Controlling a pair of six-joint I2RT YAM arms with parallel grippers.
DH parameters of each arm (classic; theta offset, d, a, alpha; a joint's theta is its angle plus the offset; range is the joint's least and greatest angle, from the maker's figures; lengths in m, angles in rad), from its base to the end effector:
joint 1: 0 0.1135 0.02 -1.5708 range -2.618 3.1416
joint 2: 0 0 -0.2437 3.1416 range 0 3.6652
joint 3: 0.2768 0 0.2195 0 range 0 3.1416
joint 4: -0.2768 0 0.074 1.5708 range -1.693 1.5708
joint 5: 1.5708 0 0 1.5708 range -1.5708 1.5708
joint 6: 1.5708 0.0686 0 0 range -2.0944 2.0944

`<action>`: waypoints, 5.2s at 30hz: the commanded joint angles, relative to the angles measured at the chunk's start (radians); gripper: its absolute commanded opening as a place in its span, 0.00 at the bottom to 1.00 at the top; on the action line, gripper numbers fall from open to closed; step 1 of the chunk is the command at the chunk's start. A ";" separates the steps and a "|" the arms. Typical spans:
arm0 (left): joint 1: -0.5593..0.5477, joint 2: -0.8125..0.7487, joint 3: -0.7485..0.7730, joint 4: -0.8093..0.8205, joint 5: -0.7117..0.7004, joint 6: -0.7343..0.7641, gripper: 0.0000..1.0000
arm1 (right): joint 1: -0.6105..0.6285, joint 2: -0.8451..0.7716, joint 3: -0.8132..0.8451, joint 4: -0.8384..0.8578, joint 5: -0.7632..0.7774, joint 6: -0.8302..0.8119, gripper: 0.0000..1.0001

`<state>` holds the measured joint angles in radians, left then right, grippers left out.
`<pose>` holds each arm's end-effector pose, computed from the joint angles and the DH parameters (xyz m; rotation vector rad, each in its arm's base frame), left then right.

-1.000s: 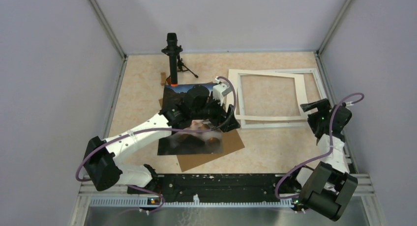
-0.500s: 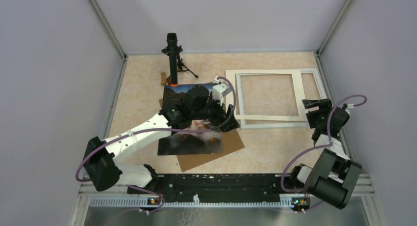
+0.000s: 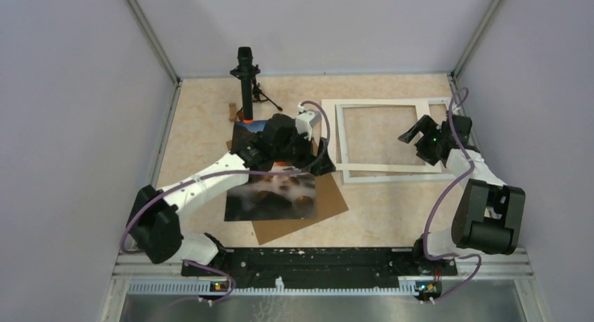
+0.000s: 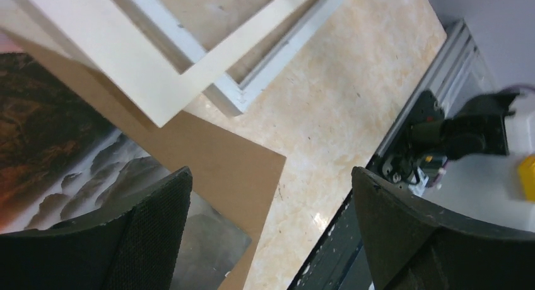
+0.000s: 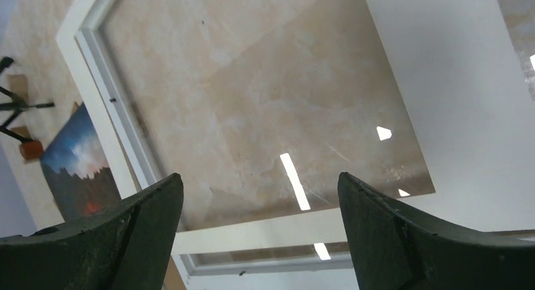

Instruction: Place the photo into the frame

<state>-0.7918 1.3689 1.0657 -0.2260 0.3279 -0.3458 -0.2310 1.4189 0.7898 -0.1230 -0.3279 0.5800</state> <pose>0.2024 -0.2365 0.2763 0.6997 2.1283 -1.0000 0.2879 -0.0450 0.1837 0.7663 2.2093 0.5557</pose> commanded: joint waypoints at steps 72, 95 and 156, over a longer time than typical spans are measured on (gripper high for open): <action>0.096 0.754 0.236 0.675 0.203 -0.839 0.00 | 0.064 -0.498 -0.021 -0.274 -0.209 -0.118 0.91; 0.081 0.722 0.389 0.263 0.122 -0.613 0.61 | 0.064 -0.497 -0.053 -0.238 -0.227 -0.105 0.91; 0.278 -0.225 -0.660 0.078 -0.071 -0.402 0.97 | 0.963 0.338 -0.302 0.995 -0.161 0.671 0.63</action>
<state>-0.5125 1.1599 0.4450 -0.1036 0.2691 -0.7616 0.7181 1.7355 0.4652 0.7879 -0.5884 1.2335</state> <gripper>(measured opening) 0.968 0.634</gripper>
